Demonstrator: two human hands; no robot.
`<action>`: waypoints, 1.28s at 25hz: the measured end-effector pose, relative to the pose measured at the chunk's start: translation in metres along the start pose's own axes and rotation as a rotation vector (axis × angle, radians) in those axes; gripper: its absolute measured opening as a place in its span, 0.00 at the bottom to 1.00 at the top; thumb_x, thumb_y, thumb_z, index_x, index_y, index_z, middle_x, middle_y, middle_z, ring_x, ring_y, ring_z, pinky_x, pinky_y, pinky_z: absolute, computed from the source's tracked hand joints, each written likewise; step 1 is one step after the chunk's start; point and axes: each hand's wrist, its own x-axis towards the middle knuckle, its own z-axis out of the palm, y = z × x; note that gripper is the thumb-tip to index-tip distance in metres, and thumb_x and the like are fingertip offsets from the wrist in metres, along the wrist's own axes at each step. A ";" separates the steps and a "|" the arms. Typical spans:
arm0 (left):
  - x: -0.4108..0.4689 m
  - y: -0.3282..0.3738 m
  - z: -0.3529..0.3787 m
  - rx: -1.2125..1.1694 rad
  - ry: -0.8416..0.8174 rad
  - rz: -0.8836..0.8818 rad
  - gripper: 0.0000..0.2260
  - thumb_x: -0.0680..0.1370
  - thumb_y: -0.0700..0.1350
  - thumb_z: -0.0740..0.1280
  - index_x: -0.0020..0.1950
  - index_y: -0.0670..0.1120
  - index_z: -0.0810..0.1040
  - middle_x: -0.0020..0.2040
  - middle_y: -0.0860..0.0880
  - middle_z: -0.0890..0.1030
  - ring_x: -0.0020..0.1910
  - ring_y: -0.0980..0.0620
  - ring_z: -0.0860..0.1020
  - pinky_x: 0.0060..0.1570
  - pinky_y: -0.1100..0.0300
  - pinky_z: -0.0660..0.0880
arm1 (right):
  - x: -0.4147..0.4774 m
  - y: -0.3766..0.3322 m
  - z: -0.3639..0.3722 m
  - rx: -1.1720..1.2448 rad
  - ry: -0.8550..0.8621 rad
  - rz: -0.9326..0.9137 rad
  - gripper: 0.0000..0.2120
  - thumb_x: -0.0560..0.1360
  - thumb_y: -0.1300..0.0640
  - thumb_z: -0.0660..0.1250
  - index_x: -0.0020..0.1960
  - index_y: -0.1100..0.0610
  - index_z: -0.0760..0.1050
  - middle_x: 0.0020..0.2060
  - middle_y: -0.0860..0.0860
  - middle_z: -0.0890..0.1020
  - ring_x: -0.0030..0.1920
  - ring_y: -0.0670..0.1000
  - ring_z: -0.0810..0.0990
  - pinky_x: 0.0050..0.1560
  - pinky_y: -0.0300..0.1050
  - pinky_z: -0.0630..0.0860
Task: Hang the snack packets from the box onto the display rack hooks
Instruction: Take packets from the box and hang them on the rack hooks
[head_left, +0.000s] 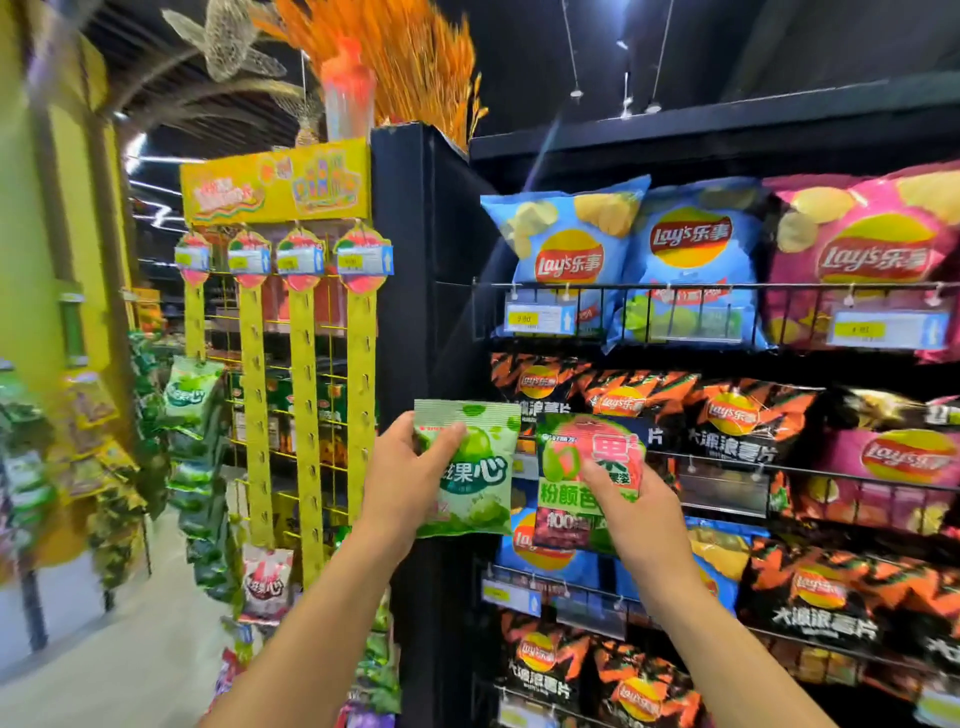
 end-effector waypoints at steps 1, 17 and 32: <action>-0.002 0.007 -0.008 0.009 0.021 -0.013 0.06 0.81 0.47 0.73 0.53 0.45 0.80 0.45 0.46 0.88 0.44 0.46 0.88 0.40 0.46 0.86 | 0.003 -0.005 0.007 0.010 -0.024 -0.007 0.06 0.77 0.44 0.70 0.53 0.39 0.76 0.49 0.33 0.80 0.51 0.31 0.77 0.46 0.30 0.70; -0.058 0.038 -0.164 0.148 0.370 -0.077 0.06 0.80 0.46 0.73 0.55 0.47 0.81 0.48 0.44 0.88 0.46 0.46 0.88 0.48 0.40 0.85 | -0.034 -0.033 0.155 0.248 -0.351 0.011 0.10 0.77 0.46 0.70 0.54 0.50 0.81 0.44 0.43 0.87 0.44 0.38 0.84 0.38 0.31 0.76; -0.028 -0.016 -0.350 0.081 0.185 -0.122 0.08 0.81 0.43 0.72 0.46 0.51 0.75 0.41 0.50 0.84 0.34 0.62 0.85 0.29 0.66 0.79 | -0.114 -0.018 0.336 -0.050 -0.177 0.125 0.51 0.63 0.19 0.62 0.71 0.56 0.73 0.66 0.51 0.79 0.67 0.53 0.75 0.70 0.60 0.71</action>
